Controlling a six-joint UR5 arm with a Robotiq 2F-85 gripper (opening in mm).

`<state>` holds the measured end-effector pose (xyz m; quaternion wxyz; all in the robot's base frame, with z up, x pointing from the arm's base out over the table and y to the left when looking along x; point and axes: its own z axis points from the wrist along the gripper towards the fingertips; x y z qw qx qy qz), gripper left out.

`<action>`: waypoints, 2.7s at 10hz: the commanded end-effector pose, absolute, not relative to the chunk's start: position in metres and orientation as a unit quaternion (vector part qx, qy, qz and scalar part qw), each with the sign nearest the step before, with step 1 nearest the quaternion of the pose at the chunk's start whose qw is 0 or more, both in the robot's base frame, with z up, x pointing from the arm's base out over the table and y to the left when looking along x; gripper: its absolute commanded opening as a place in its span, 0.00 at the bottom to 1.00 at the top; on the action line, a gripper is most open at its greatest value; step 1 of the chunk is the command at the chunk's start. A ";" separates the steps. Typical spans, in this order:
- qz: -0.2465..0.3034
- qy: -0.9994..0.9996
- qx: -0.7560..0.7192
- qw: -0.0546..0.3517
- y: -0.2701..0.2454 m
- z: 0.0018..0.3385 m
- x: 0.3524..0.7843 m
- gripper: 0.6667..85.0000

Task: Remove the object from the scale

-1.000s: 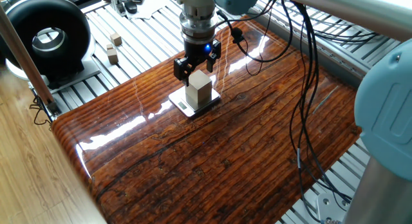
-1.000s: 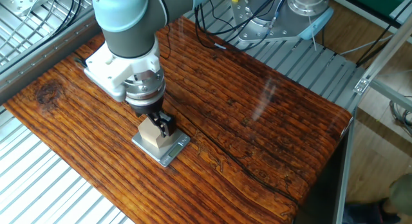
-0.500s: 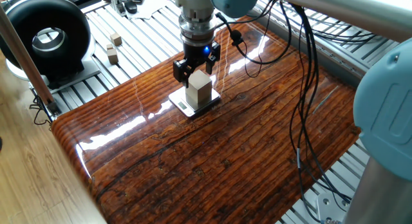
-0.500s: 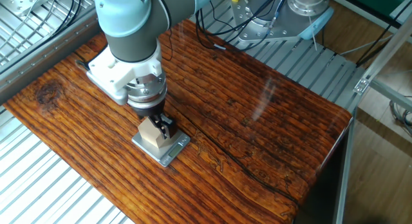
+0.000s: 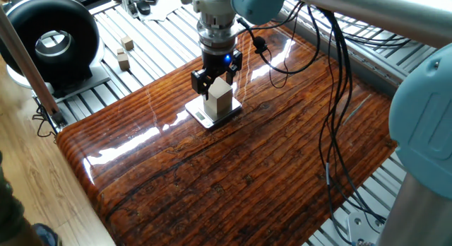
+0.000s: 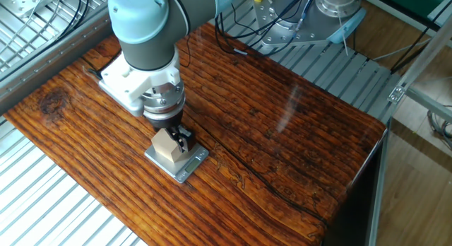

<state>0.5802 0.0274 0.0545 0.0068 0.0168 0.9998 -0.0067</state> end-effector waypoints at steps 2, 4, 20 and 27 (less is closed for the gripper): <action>-0.004 1.000 0.010 0.002 0.026 0.054 0.578 0.85; -0.001 1.000 0.006 0.004 0.026 0.053 0.578 0.84; 0.015 1.000 0.001 0.027 0.031 0.066 0.591 0.54; 0.021 0.999 -0.043 0.007 -0.022 0.116 0.585 0.47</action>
